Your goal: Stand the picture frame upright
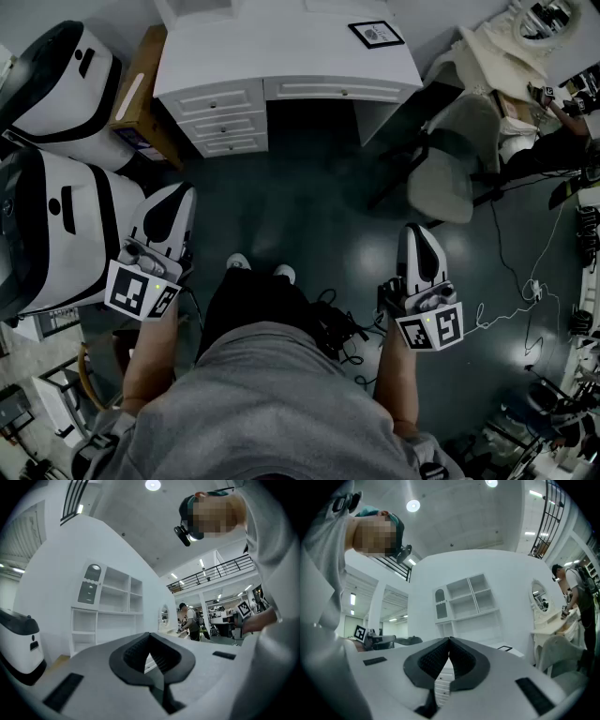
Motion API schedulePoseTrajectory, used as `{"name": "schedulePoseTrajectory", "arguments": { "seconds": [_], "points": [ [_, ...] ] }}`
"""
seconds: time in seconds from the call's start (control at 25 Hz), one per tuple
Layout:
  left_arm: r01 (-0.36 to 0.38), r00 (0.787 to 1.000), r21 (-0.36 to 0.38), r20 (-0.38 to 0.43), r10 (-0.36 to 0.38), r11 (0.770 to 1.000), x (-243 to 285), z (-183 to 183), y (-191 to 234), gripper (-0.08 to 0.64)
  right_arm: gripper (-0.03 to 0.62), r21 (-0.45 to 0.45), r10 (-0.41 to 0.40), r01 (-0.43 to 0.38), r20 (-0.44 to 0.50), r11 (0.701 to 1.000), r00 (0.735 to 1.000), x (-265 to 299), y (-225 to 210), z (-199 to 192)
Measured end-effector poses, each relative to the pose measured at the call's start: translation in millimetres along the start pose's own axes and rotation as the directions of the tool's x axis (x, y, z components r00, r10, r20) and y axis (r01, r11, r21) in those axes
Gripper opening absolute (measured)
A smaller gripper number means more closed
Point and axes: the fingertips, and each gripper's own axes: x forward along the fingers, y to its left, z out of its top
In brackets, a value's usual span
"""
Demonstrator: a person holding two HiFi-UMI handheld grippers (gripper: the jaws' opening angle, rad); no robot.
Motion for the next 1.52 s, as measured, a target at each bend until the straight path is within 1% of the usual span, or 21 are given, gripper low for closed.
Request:
{"name": "schedulePoseTrajectory", "arguments": {
  "seconds": [0.08, 0.16, 0.4, 0.64, 0.88, 0.96, 1.04, 1.24, 1.4, 1.52],
  "points": [
    [0.003, 1.0, -0.003, -0.015, -0.003, 1.0, -1, -6, -4, 0.008, 0.027, 0.03, 0.009, -0.01, 0.01, 1.0, 1.0, -2, 2, 0],
    [0.003, 1.0, -0.006, -0.024, -0.003, 1.0, -2, -9, -7, 0.008, 0.027, 0.04, 0.012, -0.013, 0.013, 0.999, 1.0, -4, 3, 0],
    [0.001, 1.0, 0.001, -0.029, -0.001, 1.0, -2, -12, -10, 0.008, 0.027, 0.037, 0.007, -0.007, 0.008, 0.999, 1.0, -8, 4, 1],
    [0.013, 0.999, 0.002, -0.038, -0.013, 1.0, 8, -14, -19, 0.008, 0.026, 0.015, 0.002, -0.001, -0.009, 1.0, 1.0, -14, -1, 1],
    [0.028, 0.999, 0.019, -0.045, -0.027, 0.999, 22, -16, -24, 0.008, 0.028, 0.088, -0.051, 0.05, 0.005, 0.995, 0.999, -19, -20, 0],
    [0.021, 0.999, -0.001, -0.035, -0.021, 1.0, 28, -15, -22, 0.008, 0.028, 0.09, -0.059, 0.058, 0.006, 0.994, 0.998, -19, -24, -1],
    [0.015, 1.0, -0.018, -0.009, -0.015, 1.0, 35, -7, -19, 0.006, 0.028, 0.095, -0.055, 0.054, 0.011, 0.994, 0.998, -15, -27, -1],
    [0.041, 0.998, 0.028, 0.039, -0.042, 0.999, 64, 17, -18, 0.008, 0.028, 0.108, -0.038, 0.034, 0.032, 0.994, 0.999, 4, -33, 7],
    [0.046, 0.997, 0.041, 0.051, -0.049, 0.998, 86, 20, -10, 0.006, 0.028, 0.112, -0.023, 0.018, 0.044, 0.994, 0.999, 24, -36, 13],
    [0.052, 0.997, 0.046, 0.05, -0.055, 0.998, 109, 21, -1, 0.006, 0.028, 0.095, -0.032, 0.025, 0.064, 0.995, 0.997, 38, -44, 25]
  ]
}}
